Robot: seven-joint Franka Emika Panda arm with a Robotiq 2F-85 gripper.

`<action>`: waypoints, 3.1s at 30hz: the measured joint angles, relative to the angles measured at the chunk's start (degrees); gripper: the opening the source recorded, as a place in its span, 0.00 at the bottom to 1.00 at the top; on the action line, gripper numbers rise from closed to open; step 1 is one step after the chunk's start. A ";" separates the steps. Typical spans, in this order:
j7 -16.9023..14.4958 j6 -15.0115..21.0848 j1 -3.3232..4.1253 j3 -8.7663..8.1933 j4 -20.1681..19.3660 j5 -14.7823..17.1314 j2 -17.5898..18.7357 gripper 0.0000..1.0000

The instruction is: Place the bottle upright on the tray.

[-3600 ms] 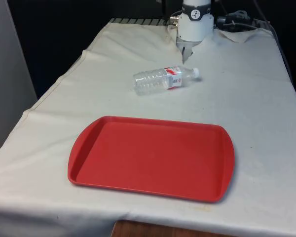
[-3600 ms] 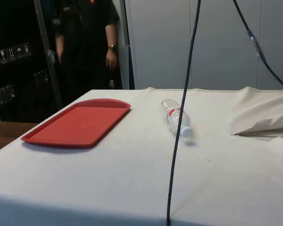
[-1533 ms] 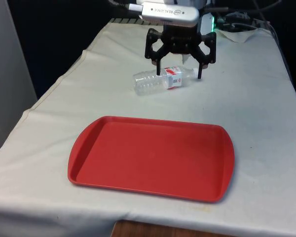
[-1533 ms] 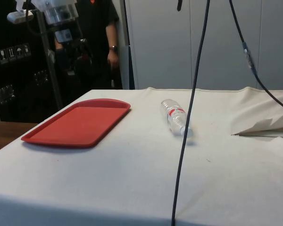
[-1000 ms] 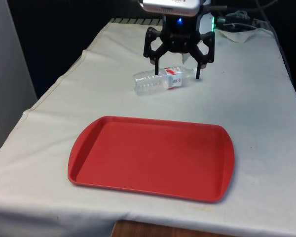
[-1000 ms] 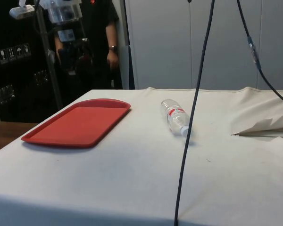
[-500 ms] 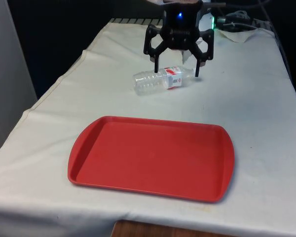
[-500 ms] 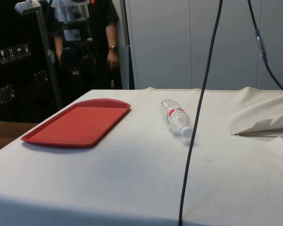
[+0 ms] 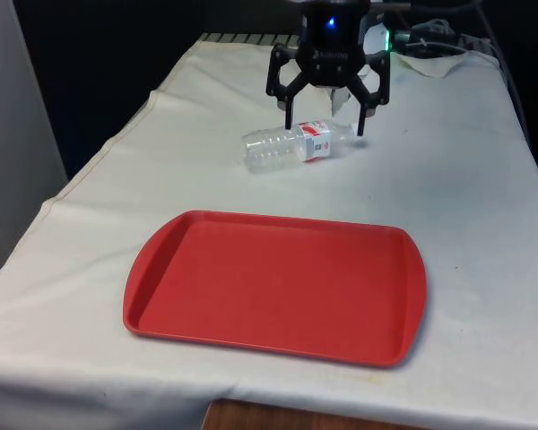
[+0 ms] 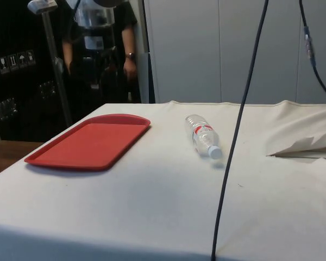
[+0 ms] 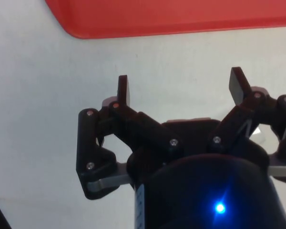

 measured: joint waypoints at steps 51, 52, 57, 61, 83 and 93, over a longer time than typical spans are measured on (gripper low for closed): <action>-7.96 12.61 -0.86 -1.26 -28.42 -1.03 -17.70 1.00; -8.31 12.61 -0.86 -1.32 -28.76 -1.03 -17.88 1.00; -9.68 12.95 -0.97 -1.60 -30.08 -1.03 -18.68 1.00; -11.46 13.35 -1.15 -1.89 -31.74 -1.03 -19.77 1.00; -20.51 13.52 -1.49 -4.01 -36.84 -1.03 -23.20 1.00; -24.98 13.64 -1.55 -4.98 -38.62 -1.03 -24.12 1.00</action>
